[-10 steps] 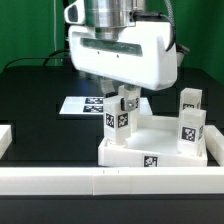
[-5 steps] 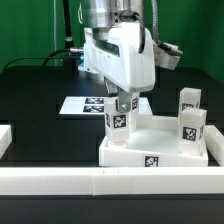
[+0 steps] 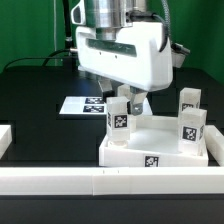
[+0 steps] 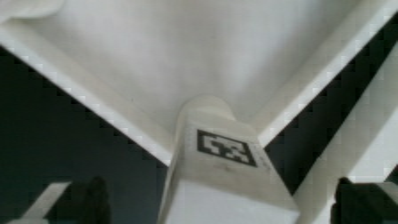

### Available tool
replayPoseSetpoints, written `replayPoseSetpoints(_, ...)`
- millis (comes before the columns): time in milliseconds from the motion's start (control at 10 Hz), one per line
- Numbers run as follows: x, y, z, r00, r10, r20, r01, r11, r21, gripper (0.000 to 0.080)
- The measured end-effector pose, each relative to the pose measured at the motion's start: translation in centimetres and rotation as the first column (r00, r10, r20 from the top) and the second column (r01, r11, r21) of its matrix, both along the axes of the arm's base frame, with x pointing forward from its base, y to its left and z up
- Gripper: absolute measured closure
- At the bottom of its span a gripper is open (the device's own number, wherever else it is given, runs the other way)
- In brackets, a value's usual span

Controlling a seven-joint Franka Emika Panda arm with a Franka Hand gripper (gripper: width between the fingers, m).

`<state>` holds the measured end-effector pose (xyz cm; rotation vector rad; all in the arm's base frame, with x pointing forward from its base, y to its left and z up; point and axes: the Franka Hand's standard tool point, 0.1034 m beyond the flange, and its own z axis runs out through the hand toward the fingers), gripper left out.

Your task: Assemble square table

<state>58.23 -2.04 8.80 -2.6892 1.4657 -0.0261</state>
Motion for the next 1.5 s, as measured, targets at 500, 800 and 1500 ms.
replayPoseSetpoints(500,-0.02,-0.09,-0.01,0.942,0.335,0.012,-0.335,0.942,-0.027,0.0151)
replayPoseSetpoints(800,-0.06,-0.34,-0.04,0.771,0.636,0.002,-0.635,0.77,-0.063,0.0151)
replayPoseSetpoints(1500,-0.11,-0.34,-0.08,0.561,0.828,-0.023,-0.826,0.557,-0.086,0.035)
